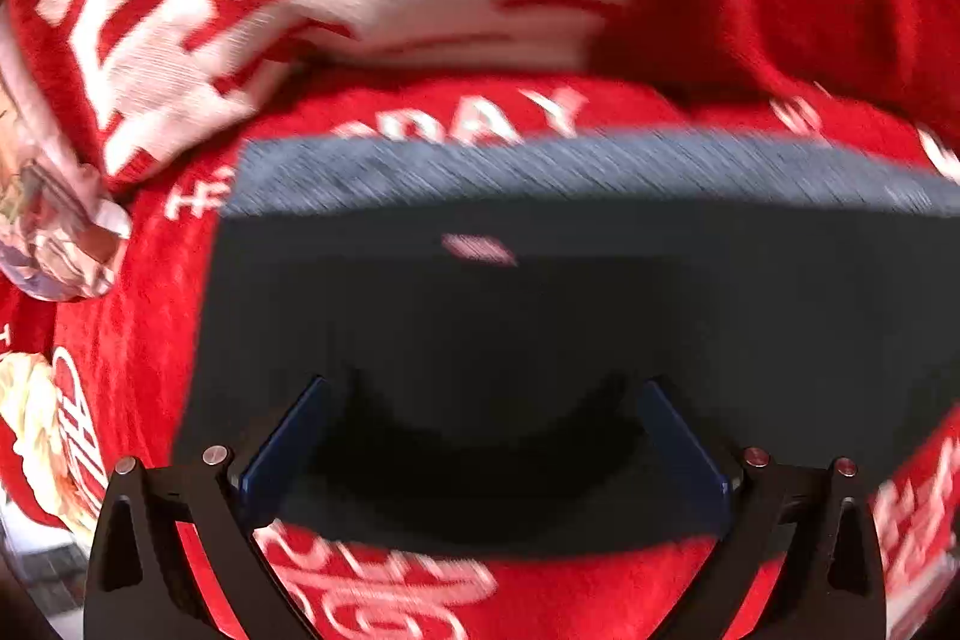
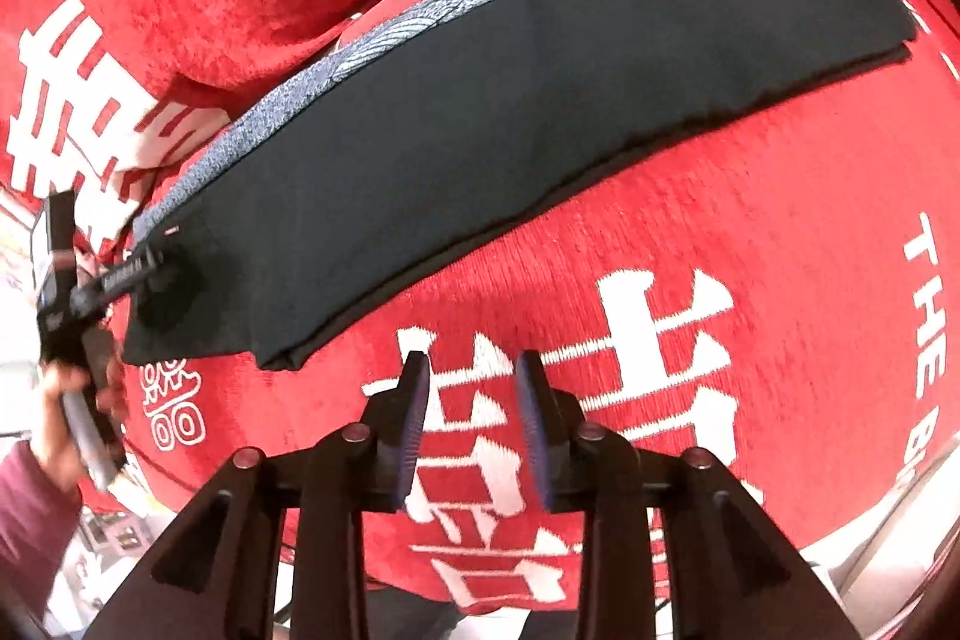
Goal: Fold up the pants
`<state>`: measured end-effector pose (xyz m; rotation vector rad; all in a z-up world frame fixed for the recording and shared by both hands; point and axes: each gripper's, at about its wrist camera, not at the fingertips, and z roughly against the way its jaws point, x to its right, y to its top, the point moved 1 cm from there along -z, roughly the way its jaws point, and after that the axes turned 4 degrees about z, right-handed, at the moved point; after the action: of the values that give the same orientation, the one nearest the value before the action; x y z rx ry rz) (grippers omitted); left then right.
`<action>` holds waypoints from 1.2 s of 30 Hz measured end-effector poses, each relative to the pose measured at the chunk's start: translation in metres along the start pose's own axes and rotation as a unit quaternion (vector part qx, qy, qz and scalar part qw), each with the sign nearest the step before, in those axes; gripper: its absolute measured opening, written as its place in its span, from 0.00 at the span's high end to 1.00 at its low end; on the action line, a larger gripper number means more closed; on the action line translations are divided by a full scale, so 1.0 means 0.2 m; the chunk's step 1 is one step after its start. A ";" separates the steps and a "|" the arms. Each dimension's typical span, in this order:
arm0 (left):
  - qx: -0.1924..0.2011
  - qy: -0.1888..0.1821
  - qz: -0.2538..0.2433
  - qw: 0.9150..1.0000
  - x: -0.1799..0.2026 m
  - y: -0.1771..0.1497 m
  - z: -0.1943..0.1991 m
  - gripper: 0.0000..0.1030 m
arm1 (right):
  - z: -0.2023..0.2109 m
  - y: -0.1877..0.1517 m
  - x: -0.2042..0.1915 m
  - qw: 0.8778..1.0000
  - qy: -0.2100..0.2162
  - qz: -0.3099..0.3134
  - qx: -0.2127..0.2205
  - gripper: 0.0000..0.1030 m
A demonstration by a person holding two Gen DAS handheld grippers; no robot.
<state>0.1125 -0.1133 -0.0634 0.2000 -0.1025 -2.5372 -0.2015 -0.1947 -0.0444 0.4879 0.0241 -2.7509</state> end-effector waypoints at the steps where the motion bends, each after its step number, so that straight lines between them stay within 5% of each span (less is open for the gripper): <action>1: -0.005 -0.010 -0.008 1.000 0.03 -0.03 0.02 0.00 | 0.02 -0.01 0.00 1.000 -0.001 -0.002 0.001 0.63; 17: -0.021 -0.056 -0.107 0.992 0.60 -0.44 0.25 0.00 | 0.17 -0.22 0.15 0.998 0.008 -0.063 0.018 0.49; 25: -0.028 -0.051 -0.109 0.992 0.85 -0.45 0.31 0.00 | 0.16 -0.20 0.35 0.997 0.022 -0.079 0.009 0.49; 36: -0.039 -0.061 -0.042 0.997 1.23 -0.26 0.29 0.00 | 0.27 0.13 0.79 0.993 0.049 -0.098 0.039 0.49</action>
<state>-0.1267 -0.2075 -0.0417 0.0193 -0.0419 -2.6302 -0.3498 -0.2756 -0.0461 0.6760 -0.0107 -2.9254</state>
